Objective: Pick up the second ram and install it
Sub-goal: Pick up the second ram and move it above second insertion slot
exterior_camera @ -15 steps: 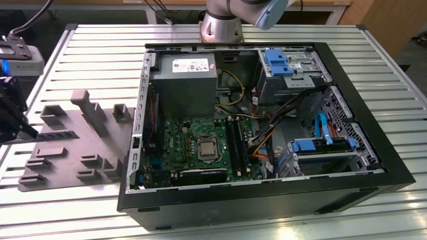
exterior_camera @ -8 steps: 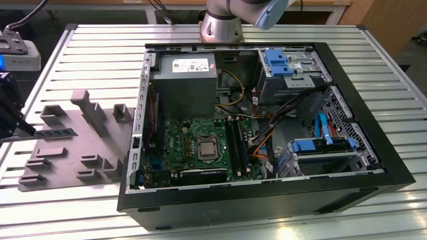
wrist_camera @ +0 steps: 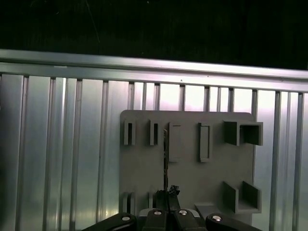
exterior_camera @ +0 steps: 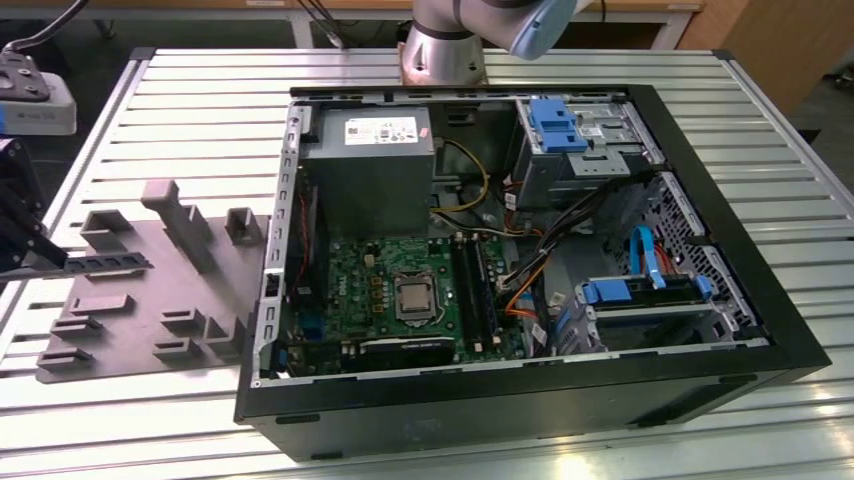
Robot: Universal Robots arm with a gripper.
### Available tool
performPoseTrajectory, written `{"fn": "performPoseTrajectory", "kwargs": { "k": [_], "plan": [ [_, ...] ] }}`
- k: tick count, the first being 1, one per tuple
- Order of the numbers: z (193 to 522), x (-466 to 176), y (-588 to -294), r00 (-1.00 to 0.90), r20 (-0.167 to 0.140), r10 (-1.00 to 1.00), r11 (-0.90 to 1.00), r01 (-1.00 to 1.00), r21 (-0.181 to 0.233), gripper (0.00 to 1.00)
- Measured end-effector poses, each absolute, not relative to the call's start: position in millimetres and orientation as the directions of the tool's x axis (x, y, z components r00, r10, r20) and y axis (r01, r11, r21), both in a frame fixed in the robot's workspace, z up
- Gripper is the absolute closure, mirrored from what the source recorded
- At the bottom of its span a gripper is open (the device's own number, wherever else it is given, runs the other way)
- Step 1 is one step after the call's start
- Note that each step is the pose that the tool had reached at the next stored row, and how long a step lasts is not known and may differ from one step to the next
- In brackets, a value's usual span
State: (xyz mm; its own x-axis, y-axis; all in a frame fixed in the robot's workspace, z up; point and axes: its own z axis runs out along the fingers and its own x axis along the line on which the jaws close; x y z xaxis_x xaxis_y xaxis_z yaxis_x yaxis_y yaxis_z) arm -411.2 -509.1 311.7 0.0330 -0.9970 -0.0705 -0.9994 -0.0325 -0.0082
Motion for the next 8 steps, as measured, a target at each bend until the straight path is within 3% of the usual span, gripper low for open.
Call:
{"fn": "performPoseTrajectory", "kwargs": {
  "k": [8],
  "plan": [
    [319.0, -411.2, -509.1, 0.033, -0.076, -0.997, -0.032, -0.999, -0.012, 0.88]
  ]
}}
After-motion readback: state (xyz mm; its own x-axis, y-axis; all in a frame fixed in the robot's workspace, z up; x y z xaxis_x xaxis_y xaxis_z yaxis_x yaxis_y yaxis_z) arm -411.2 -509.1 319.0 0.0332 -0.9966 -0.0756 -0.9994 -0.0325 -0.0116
